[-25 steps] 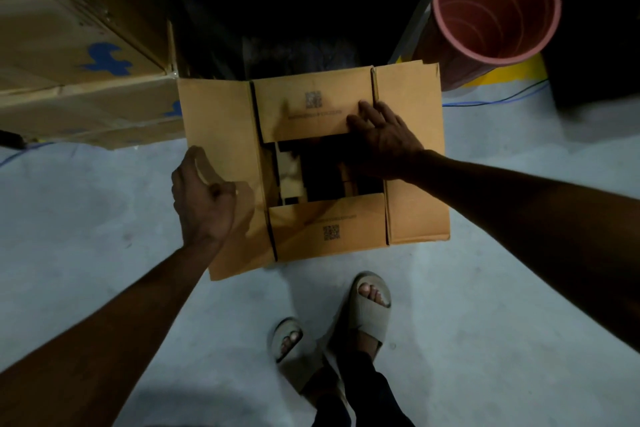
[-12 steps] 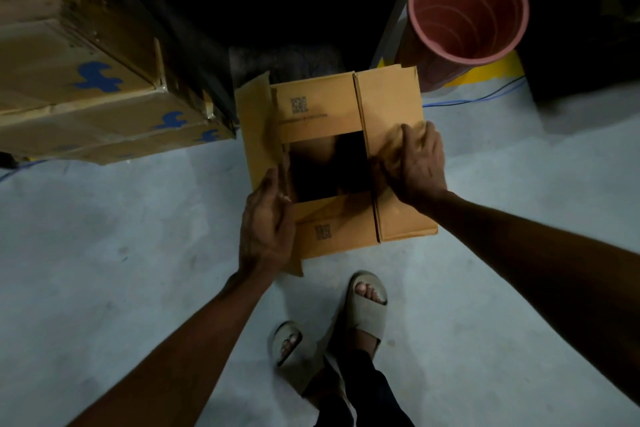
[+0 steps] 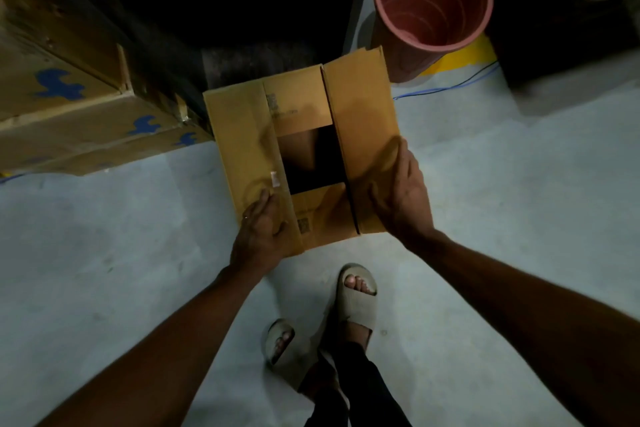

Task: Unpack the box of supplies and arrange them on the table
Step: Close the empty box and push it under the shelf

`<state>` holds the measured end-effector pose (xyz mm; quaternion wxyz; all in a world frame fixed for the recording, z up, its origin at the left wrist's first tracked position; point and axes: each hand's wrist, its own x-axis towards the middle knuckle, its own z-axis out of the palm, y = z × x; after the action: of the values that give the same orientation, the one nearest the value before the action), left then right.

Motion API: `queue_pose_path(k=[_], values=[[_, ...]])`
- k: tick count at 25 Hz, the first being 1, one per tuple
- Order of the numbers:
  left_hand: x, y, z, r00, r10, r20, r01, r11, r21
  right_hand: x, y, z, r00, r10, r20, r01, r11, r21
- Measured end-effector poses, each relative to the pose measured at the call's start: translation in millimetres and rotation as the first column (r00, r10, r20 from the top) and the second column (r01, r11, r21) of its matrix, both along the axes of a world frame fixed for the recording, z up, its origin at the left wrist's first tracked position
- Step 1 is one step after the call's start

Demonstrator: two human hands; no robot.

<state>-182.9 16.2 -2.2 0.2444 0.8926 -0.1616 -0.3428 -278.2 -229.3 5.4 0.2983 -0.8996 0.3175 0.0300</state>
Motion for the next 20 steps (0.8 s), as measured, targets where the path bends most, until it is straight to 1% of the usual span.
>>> queue_pose_path(k=[2, 3, 4, 5, 6, 7, 8, 10, 11, 12, 13, 15, 16, 19, 20], values=[[-5.0, -6.7, -2.0, 0.999, -0.025, -0.021, 0.027, 0.997, 0.068, -13.4, 15.7, 7.7, 0.991, -0.015, 0.135, 0.006, 0.998, 0.067], [-8.9, -9.6, -2.5, 0.999, -0.034, -0.032, 0.037, 0.995, 0.096, -16.9, 26.2, 11.9, 0.979, 0.028, 0.2, -0.042, 0.997, 0.07], [-14.0, -12.0, -2.2, 0.999, -0.048, -0.006, 0.049, 0.992, 0.117, -19.8, 37.3, 12.8, 0.959, 0.108, 0.261, -0.125, 0.991, 0.05], [-19.8, -12.8, -4.1, 0.996, -0.069, 0.061, 0.06, 0.987, 0.146, -22.4, 47.8, 10.8, 0.929, 0.216, 0.3, -0.233, 0.972, 0.021], [-25.5, -13.0, -6.3, 0.987, -0.093, 0.127, 0.069, 0.98, 0.184, -24.4, 56.1, 4.8, 0.9, 0.324, 0.291, -0.339, 0.941, 0.001], [-30.9, -12.1, -8.5, 0.979, -0.101, 0.18, 0.059, 0.973, 0.223, -26.7, 62.0, -3.6, 0.885, 0.405, 0.23, -0.419, 0.908, 0.012], [-35.0, -9.9, -10.5, 0.977, -0.103, 0.185, 0.052, 0.964, 0.26, -28.7, 65.7, -13.6, 0.885, 0.443, 0.142, -0.454, 0.89, 0.05], [-42.9, -1.6, -14.1, 0.989, -0.057, 0.135, 0.014, 0.954, 0.299, -31.5, 65.0, -33.8, 0.892, 0.444, -0.086, -0.432, 0.893, 0.124], [-45.7, 3.1, -17.9, 0.996, -0.009, 0.09, -0.018, 0.954, 0.298, -33.1, 62.9, -43.0, 0.879, 0.432, -0.201, -0.409, 0.901, 0.147], [-47.2, 7.5, -20.3, 0.998, 0.039, 0.047, -0.051, 0.96, 0.275, -33.9, 61.3, -49.2, 0.86, 0.427, -0.279, -0.392, 0.904, 0.173], [-48.5, 12.4, -23.7, 0.998, 0.068, 0.013, -0.069, 0.968, 0.241, -33.8, 60.1, -54.0, 0.849, 0.428, -0.308, -0.382, 0.902, 0.2], [-51.0, 21.4, -31.1, 0.998, 0.067, -0.007, -0.065, 0.978, 0.196, -30.5, 59.0, -58.8, 0.849, 0.457, -0.264, -0.405, 0.885, 0.229], [-51.6, 26.1, -34.4, 0.998, 0.065, 0.013, -0.067, 0.978, 0.199, -28.9, 59.4, -61.3, 0.854, 0.47, -0.225, -0.424, 0.878, 0.224], [-52.2, 33.1, -45.8, 0.976, 0.054, 0.209, -0.086, 0.985, 0.147, -26.8, 54.5, -63.7, 0.881, 0.454, -0.136, -0.422, 0.882, 0.208], [-50.5, 34.6, -46.5, 0.967, 0.05, 0.25, -0.083, 0.989, 0.124, -26.1, 51.7, -62.5, 0.883, 0.456, -0.11, -0.432, 0.882, 0.191]])
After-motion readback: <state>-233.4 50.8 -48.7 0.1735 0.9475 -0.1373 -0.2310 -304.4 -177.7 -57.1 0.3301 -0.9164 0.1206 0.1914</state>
